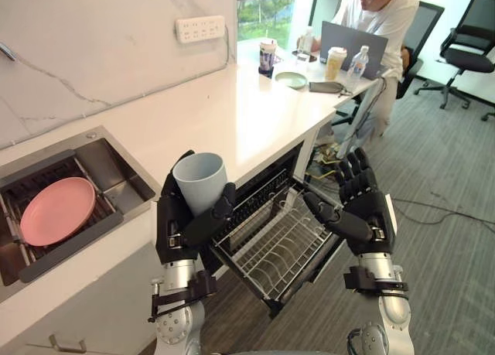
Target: Walk over to the sink, pick up the cup, carry it to the dishwasher, place the cup inside the dishwasher, then close the dishwasher door
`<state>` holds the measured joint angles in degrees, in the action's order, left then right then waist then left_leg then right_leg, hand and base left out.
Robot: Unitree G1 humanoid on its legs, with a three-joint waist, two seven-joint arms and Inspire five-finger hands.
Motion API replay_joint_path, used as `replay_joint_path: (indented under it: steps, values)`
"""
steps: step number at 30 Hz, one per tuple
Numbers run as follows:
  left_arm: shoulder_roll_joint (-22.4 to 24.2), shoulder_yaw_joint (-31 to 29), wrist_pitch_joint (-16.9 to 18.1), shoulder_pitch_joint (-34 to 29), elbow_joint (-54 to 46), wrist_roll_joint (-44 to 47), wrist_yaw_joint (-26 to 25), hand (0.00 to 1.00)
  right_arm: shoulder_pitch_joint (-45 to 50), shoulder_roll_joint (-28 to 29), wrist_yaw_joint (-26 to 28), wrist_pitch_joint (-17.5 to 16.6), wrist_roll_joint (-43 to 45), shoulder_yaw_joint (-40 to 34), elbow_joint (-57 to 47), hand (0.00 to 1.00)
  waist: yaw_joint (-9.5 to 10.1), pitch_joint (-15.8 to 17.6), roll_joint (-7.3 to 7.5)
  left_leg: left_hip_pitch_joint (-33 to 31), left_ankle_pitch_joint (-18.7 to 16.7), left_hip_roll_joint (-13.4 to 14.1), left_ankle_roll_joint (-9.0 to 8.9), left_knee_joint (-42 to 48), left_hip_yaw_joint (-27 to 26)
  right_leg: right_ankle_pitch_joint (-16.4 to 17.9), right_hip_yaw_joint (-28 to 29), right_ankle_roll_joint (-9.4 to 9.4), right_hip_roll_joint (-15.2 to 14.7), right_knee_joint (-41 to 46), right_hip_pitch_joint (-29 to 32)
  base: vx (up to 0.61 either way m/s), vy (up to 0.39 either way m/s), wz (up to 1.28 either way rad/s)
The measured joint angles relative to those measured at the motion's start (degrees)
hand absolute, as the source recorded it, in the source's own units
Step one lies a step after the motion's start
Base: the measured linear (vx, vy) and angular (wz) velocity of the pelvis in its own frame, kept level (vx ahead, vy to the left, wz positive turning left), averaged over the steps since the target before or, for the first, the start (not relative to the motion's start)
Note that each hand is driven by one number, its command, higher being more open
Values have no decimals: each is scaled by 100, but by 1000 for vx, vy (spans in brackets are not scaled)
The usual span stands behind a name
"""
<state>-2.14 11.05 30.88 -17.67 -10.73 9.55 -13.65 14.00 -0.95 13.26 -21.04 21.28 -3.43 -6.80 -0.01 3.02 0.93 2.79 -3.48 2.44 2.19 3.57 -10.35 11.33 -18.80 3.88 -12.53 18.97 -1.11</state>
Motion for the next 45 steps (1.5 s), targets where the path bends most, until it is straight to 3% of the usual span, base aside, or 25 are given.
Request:
replay_joint_path:
  steps: [1, 2, 5, 7, 13, 19, 27, 34, 45]
  values:
    - [-76, -112, -28, 49, 7, -10, -178, 0, -44, 30, 55, 0, 0, 49, 38, 100, 15, -5, 94, 1, -31, -46, -85, 55, -18, -553, 63, -55, -148, -448, 94, 18, -120, -4]
    - [-165, -248, -54, 105, 30, -16, -381, 0, -60, 57, 131, -3, 38, 74, 50, 100, 25, 27, 205, 41, -86, -95, -179, 131, 0, -938, 180, 150, -220, -628, 74, 19, -217, -7]
    - [-110, -487, -85, 134, 25, -11, -615, 0, -241, -55, 158, -5, 146, 67, 56, 100, 104, 6, 213, -13, -115, 18, -337, 193, -99, -977, 199, 396, -31, -1350, -195, -15, -200, -20]
    - [37, -501, -103, 184, -8, -91, -785, 0, -503, -239, 167, 7, 270, 17, 48, 100, 89, 21, 181, -74, -56, 178, -456, 180, -120, -1090, 216, 298, 208, -1591, -195, -55, -172, -16]
    - [130, -353, -107, 547, -59, -926, -1240, 0, -728, -337, 412, 106, 853, -7, -519, 100, 54, 17, 188, -127, -54, 416, -611, 182, -190, -1254, 268, 149, 498, -1944, -252, 22, -104, -11]
    - [199, -205, -116, 836, -121, -1575, -1439, 0, -925, -313, 680, 323, 1312, 119, -596, 100, 23, 15, 182, -107, -69, 397, -601, 155, -266, -1330, 317, 149, 492, -2033, -289, 24, 7, -5]
    - [120, 224, -297, 934, -110, -2980, -1896, 0, -951, -309, 941, 969, 1475, 581, -727, 100, -13, 12, 178, -87, -62, 290, -567, 103, -309, -1396, 346, 197, 403, -2108, -297, 0, 0, 0]
    - [-7, 658, -519, 1082, 37, -3385, -1805, 0, -1045, -317, 895, 1221, 1469, 961, -727, 100, -112, 7, 170, -70, -54, 233, -529, 77, -386, -1471, 420, 223, 354, -2165, -281, -19, 11, -5]
    - [-143, 1134, -569, 1167, 232, -3566, -1466, 0, -1140, -428, 630, 1457, 1390, 1418, -727, 100, -126, -113, 87, -58, 13, 172, -478, -19, -355, -1491, 391, 232, 315, -2185, -281, -8, 3, 1]
